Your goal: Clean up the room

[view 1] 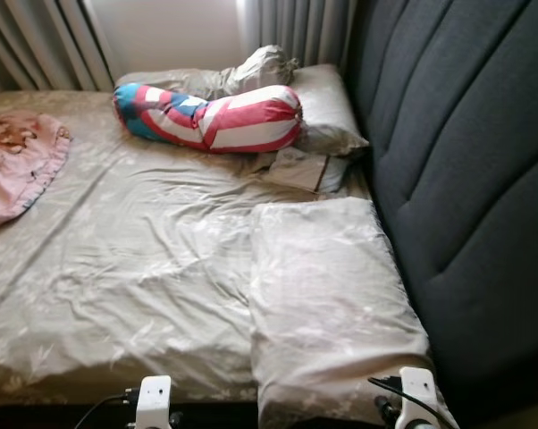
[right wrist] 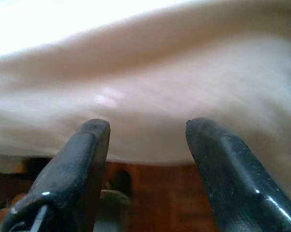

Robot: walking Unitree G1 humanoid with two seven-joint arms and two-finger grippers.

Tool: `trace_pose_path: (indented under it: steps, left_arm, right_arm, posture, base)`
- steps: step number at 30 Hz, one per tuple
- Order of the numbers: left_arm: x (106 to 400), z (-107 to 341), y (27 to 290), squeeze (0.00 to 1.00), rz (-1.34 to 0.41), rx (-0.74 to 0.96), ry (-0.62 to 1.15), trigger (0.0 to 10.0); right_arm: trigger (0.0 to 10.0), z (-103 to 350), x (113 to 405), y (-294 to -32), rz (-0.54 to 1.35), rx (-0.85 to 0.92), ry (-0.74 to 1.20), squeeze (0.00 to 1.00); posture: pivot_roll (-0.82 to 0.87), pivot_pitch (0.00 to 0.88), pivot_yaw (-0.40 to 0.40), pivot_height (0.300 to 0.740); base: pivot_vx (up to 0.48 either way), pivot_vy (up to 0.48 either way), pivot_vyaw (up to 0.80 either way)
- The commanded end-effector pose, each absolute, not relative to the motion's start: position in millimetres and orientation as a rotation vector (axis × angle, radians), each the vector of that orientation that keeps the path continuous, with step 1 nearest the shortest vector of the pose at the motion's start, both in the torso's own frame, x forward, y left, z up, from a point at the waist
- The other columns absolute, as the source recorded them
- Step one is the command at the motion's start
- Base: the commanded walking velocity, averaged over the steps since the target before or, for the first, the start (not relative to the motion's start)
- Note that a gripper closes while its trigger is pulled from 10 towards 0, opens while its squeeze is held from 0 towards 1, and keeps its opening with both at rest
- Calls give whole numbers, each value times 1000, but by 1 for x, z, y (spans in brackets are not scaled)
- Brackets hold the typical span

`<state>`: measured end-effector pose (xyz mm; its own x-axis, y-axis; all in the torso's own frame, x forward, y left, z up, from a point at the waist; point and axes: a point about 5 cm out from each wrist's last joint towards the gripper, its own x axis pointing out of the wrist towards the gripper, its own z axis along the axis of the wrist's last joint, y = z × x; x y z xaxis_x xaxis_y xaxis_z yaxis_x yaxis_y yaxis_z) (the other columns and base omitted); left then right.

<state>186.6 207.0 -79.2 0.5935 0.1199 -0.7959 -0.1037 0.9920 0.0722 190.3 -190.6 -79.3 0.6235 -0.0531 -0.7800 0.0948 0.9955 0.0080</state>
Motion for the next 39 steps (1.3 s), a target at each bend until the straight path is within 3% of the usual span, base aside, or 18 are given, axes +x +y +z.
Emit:
trace_pose_path:
  steps: [1,39]
  left_arm:
    - [179,-83,206,0,134,21,959,10000]
    - [179,-84,206,0,144,-8,962,10000]
  right_arm:
    - [10000,-83,182,-196,-95,43,917,0]
    - [10000,-82,182,-200,-109,57,912,0]
  posture:
    - [-144,44,-22,740]
    - [-134,67,-21,740]
  base:
    - [0,259,556]
    - [0,296,0]
